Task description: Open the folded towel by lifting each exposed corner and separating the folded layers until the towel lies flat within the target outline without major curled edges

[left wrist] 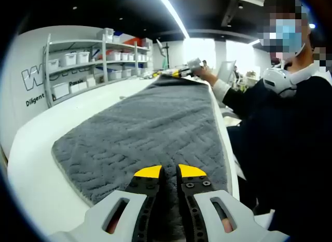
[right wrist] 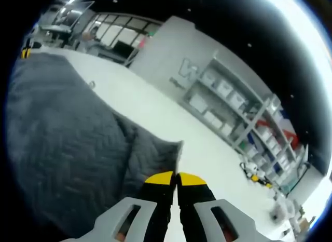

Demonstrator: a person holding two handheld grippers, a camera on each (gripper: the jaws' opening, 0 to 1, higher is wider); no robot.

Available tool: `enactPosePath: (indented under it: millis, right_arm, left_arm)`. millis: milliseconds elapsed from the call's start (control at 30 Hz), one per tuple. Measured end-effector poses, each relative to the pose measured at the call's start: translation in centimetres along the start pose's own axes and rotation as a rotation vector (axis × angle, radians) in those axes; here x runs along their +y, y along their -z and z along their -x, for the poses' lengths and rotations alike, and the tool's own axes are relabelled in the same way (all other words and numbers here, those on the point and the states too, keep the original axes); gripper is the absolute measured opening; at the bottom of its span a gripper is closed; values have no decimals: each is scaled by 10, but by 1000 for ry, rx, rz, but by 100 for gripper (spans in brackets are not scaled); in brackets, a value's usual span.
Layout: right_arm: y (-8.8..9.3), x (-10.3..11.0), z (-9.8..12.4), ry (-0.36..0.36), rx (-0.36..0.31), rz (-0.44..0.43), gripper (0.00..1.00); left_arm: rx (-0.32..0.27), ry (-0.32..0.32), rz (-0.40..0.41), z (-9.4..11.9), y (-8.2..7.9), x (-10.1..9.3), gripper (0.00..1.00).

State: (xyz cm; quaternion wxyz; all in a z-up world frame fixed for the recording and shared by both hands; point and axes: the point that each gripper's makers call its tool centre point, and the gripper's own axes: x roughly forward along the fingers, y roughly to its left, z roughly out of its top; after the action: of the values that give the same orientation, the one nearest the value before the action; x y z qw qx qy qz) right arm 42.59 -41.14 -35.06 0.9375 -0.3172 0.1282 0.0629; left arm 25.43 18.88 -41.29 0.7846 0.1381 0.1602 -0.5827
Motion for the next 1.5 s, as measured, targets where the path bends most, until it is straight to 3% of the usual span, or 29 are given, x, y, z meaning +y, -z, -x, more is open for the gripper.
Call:
enactPosePath:
  millis: [500,1500]
  right_arm:
    - [6,-6,-5,6,15,-9,0]
    - [14,3,1,32,42,35,0]
  left_arm:
    - [-2,1,2,0,0,-1,10]
    - [-10,4,2,1,1,0,10]
